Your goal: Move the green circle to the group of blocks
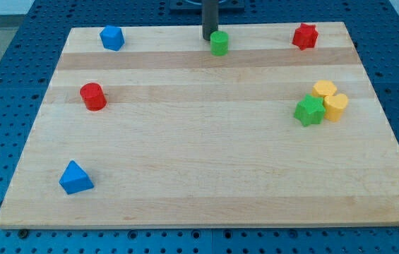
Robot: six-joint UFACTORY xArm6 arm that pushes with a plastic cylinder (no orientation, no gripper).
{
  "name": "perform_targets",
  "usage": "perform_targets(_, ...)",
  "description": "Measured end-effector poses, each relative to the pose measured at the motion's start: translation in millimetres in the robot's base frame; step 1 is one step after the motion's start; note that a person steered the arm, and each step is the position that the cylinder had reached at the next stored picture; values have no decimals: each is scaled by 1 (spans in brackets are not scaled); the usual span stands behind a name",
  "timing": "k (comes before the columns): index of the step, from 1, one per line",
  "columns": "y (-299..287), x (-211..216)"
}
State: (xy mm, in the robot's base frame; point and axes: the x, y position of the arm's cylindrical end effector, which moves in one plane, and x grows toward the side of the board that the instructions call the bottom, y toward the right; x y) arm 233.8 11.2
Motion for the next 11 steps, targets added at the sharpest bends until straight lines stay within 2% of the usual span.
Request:
perform_targets(2,23,43)
perform_targets(6,22,128)
perform_targets(9,84,155)
perform_targets(11,100,161)
